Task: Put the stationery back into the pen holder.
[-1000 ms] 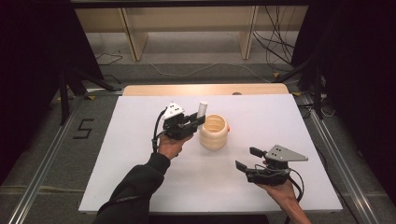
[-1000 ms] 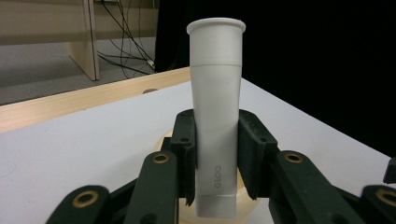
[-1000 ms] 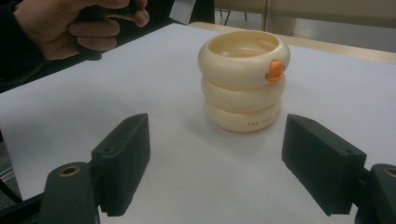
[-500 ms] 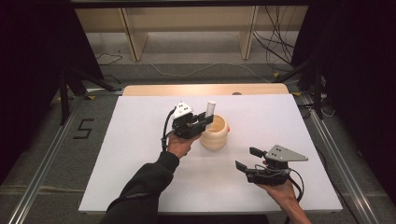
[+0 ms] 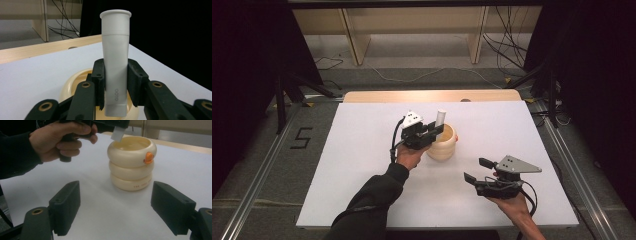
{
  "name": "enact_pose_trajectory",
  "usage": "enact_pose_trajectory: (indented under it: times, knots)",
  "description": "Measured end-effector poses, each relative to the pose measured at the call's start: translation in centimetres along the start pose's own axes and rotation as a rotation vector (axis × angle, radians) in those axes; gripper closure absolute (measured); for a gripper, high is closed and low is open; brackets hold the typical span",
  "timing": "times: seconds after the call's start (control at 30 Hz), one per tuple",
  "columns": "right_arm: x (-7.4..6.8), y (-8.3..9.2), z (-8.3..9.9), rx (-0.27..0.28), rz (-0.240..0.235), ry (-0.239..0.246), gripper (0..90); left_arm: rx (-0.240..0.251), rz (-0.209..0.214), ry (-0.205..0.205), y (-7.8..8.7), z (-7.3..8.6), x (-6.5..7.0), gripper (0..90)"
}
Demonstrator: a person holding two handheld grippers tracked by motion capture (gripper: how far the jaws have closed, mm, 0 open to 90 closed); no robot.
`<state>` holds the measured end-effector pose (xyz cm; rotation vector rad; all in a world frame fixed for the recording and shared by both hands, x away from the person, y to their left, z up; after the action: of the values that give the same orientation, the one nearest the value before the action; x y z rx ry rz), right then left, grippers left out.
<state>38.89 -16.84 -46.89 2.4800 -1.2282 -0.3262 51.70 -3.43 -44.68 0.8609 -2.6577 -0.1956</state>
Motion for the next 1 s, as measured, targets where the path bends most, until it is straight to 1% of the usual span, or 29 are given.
enact_pose_trajectory:
  times: [0.1, 0.27, 0.6, 1.0]
  knots:
    - [0.0, 0.0, 0.0, 0.0, 0.0, -0.001, 24.2, 0.005, -0.001, 0.013, -0.2, 0.2, -0.1, 69.8]
    - [0.0, 0.0, 0.0, -0.001, -0.002, -0.001, 24.2, 0.006, -0.01, 0.017, -0.4, 0.3, -0.4, 69.8]
    - [-0.1, 0.0, 0.0, 0.0, -0.005, 0.002, 24.2, -0.002, -0.015, 0.019, -0.8, 0.7, -0.5, 69.7]
    - [-0.1, 0.0, 0.0, 0.002, -0.006, 0.002, 24.3, -0.023, -0.029, 0.021, -1.0, 1.4, -0.8, 69.6]
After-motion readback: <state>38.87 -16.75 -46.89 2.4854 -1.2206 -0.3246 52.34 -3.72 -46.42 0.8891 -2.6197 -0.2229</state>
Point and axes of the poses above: each handheld gripper's, and its own axes: y roughly backward along the jaws, z roughly out of its underside, x roughly to its right, the point moved 10 cm from there along -y, roughly forward along the jaws, and after that the axes turned 8 degrees about z, right-handed, at the moved point
